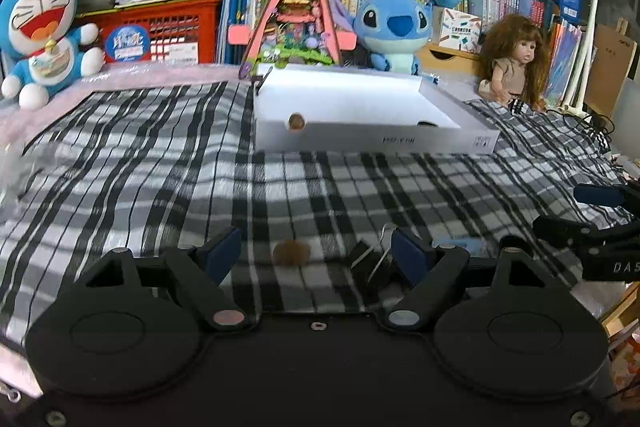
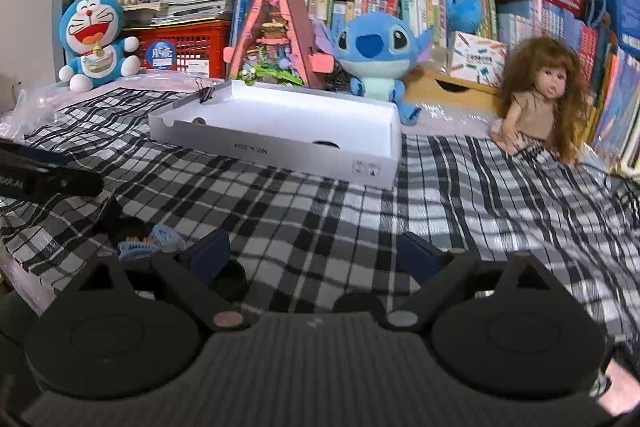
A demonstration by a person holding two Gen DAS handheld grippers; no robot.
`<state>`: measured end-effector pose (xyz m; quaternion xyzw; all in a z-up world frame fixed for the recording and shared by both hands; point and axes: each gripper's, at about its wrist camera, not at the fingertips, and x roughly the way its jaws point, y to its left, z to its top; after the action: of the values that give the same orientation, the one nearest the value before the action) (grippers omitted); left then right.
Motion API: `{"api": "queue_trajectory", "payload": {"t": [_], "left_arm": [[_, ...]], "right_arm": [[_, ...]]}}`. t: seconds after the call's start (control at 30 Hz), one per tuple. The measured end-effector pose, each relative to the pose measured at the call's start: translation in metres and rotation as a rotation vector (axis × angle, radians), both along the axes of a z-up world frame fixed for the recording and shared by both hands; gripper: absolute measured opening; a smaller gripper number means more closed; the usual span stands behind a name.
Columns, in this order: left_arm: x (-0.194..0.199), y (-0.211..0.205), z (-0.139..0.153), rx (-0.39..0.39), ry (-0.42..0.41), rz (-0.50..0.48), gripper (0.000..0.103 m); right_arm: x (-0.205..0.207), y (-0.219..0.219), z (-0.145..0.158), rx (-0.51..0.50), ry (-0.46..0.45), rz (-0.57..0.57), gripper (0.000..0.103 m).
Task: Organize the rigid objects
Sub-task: 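Move both grippers back over the remaining items on the table, then grasp the second brown ball with the left gripper while the right gripper grasps a black cap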
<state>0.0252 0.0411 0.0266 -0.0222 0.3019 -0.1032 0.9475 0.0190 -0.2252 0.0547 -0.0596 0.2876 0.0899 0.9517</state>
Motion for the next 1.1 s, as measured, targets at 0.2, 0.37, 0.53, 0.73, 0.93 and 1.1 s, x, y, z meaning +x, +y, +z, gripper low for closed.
{"api": "queue_trajectory", "payload": {"t": [0.2, 0.37, 0.53, 0.73, 0.93, 1.1], "left_arm": [[-0.01, 0.004, -0.009, 0.016, 0.002, 0.019, 0.08], [-0.008, 0.01, -0.011, -0.012, 0.015, 0.051, 0.074], [-0.003, 0.014, -0.011, -0.031, 0.01, 0.075, 0.064], [0.002, 0.009, -0.018, -0.029, 0.012, 0.077, 0.058], [0.003, 0.001, -0.023, -0.002, -0.019, 0.078, 0.058], [0.007, -0.002, -0.025, 0.0, -0.023, 0.096, 0.021]], "right_arm": [[-0.006, -0.009, -0.008, 0.016, 0.023, -0.038, 0.096], [-0.013, -0.013, -0.012, 0.007, 0.017, -0.061, 0.096], [-0.017, -0.016, -0.016, 0.0, 0.011, -0.07, 0.096], [-0.021, -0.025, -0.013, 0.032, -0.013, -0.095, 0.09], [-0.018, -0.027, -0.02, 0.049, 0.021, -0.101, 0.08], [-0.018, -0.023, -0.026, 0.039, 0.043, -0.095, 0.057]]}}
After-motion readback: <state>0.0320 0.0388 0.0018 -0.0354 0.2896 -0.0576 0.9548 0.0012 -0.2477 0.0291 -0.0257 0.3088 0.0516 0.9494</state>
